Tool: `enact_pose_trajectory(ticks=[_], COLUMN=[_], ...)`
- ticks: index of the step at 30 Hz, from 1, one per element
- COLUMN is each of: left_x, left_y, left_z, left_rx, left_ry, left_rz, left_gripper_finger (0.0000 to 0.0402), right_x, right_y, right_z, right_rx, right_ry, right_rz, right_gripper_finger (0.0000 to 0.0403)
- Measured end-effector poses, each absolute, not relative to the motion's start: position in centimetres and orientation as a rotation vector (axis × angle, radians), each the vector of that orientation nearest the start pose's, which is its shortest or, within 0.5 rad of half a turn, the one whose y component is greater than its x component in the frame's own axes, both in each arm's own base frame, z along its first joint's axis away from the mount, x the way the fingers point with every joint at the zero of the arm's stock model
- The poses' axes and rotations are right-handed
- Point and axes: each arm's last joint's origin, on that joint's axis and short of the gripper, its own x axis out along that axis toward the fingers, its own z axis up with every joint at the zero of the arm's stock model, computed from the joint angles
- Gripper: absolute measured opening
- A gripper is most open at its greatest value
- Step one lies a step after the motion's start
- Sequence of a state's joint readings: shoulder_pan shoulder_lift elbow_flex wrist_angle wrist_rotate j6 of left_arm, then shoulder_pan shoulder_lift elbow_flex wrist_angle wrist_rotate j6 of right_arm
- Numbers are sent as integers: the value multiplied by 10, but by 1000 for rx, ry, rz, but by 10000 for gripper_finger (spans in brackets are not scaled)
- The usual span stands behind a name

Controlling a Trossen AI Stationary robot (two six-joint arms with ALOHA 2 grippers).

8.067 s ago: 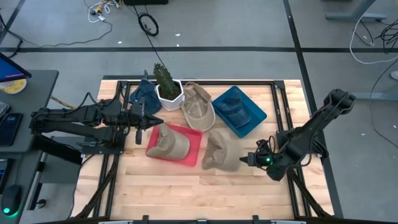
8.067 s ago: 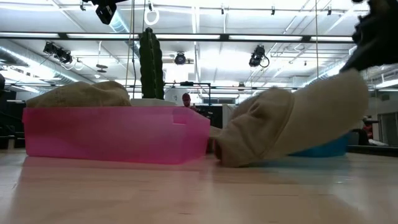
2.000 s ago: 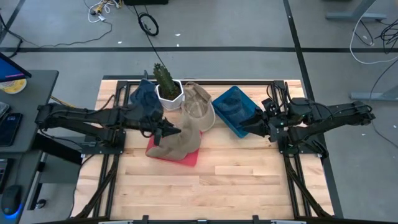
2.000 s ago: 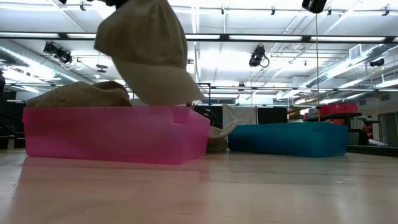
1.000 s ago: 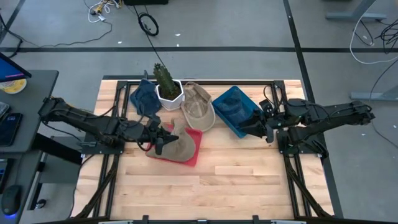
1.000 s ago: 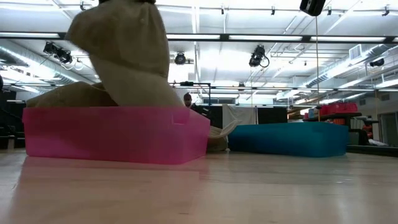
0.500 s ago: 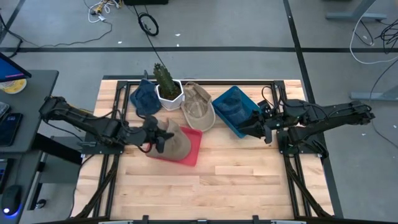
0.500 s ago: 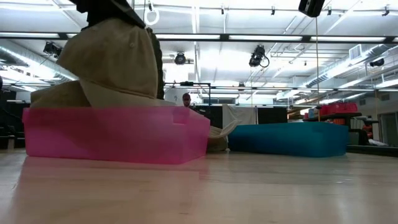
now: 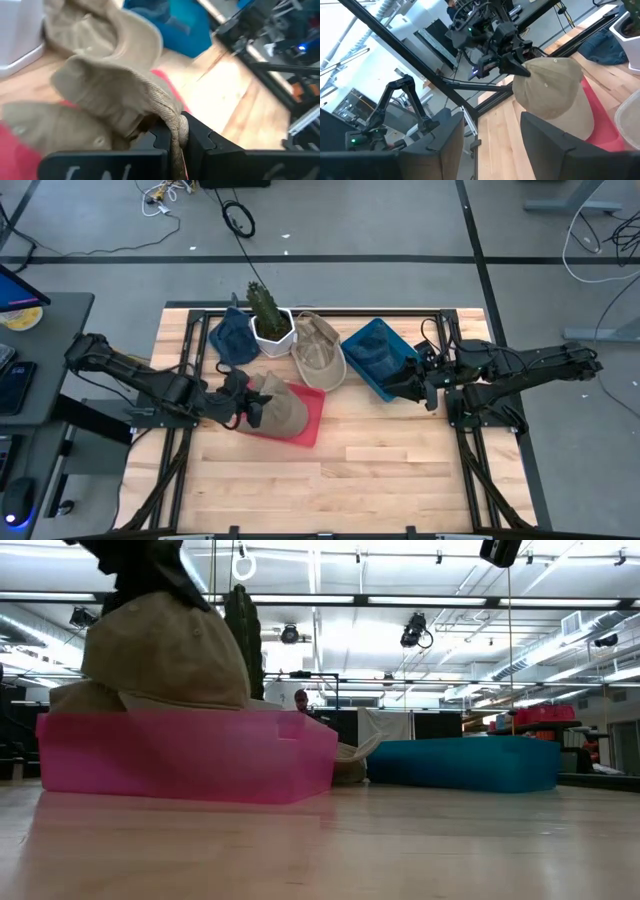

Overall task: Pick & Place hat
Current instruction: Put the bottom brown cap into the red bin

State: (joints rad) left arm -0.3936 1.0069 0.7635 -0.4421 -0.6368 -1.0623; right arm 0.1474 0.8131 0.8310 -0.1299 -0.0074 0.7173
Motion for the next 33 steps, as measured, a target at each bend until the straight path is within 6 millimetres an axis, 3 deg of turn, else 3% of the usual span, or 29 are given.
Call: enact_pose_trajectory(ticks=[18,33], left_x=[172,190], left_y=[-65,-75], left_z=[253,230], left_rx=[-705,-788], left_ry=[447,314], left_rz=[703,878], left_gripper_finger=[30,23], right_x=[177,177], right_y=[25,24], right_z=[349,348], right_rx=[698,691], right_ry=[144,136], right_rz=[54,24], right_gripper_finger=[196,196])
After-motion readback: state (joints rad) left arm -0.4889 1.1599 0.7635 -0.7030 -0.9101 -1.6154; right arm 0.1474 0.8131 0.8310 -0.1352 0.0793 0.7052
